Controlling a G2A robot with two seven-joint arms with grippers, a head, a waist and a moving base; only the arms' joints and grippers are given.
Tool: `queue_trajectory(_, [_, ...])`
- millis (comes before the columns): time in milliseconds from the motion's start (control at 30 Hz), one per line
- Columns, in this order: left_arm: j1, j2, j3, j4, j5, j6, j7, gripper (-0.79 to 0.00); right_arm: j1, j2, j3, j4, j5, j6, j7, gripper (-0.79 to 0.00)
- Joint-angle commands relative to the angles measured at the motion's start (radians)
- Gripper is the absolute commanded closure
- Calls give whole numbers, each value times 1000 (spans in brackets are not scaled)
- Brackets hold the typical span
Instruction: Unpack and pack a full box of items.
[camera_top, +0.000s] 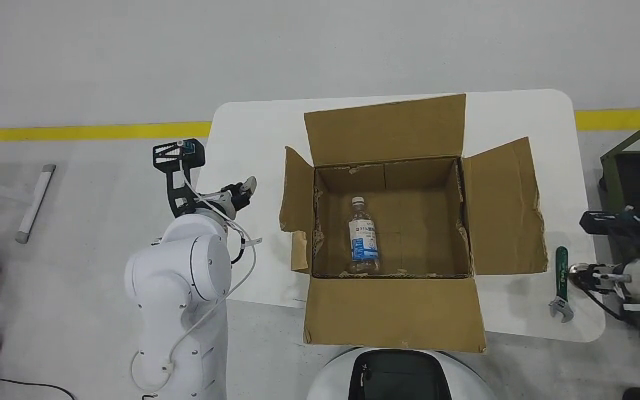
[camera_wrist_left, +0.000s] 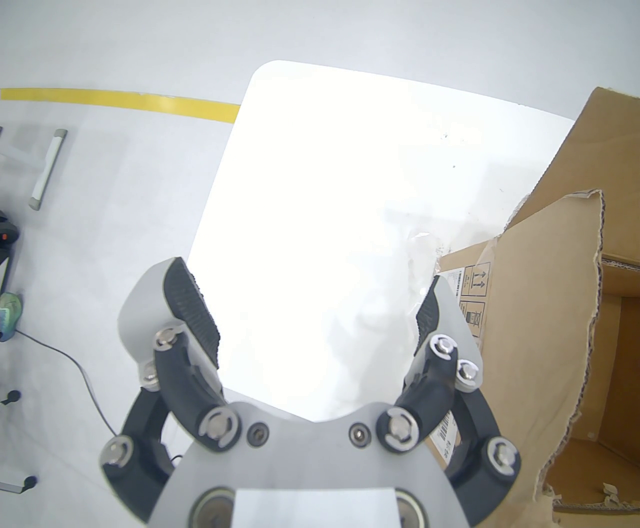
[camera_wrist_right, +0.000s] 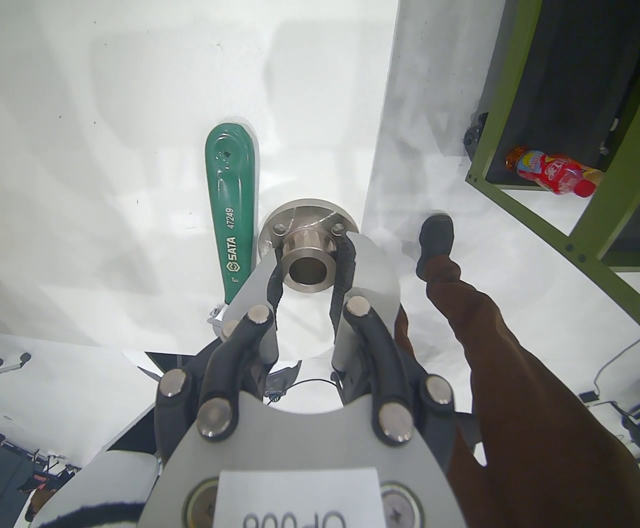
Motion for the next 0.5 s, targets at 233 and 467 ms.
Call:
queue_trajectory(233, [0,0,0,0,0,0,0,-785,53,0,83,-163,123,49,-42,0])
queue_trajectory(467, [0,0,0,0,0,0,0,-785,169,-7,187,-281,431,162,-137,0])
